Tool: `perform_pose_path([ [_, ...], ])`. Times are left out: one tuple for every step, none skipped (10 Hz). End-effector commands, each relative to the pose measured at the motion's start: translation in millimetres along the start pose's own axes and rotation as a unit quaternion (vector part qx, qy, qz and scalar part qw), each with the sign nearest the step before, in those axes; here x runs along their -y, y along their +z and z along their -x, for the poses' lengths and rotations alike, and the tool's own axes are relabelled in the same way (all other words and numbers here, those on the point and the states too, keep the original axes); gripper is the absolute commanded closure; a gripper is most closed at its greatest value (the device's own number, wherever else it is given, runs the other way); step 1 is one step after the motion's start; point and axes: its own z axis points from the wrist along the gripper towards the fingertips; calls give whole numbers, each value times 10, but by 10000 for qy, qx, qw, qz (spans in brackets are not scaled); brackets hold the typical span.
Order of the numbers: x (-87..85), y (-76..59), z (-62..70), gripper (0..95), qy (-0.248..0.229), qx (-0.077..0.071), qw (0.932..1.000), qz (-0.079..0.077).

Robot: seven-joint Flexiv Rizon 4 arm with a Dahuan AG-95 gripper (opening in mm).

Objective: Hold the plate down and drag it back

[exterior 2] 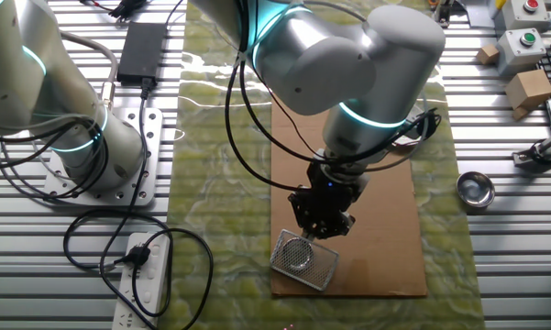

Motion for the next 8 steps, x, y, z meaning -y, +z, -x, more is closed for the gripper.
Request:
perform_pose_path([
  [-7,-3,-6,950,-11,-42,10000,-1],
  [-7,-3,-6,950,-16,-87,10000,-16],
  [-7,-3,-6,950,-19,-102,9999,-25],
  [-7,-3,-6,950,-29,-110,9999,-37],
  [-7,-3,-6,950,-36,-124,9999,-46],
  [-7,-3,-6,950,-69,-150,9998,-59],
  [-7,-3,-6,950,-126,-178,9997,-69],
  [-7,-3,-6,950,-185,-213,9996,-57],
])
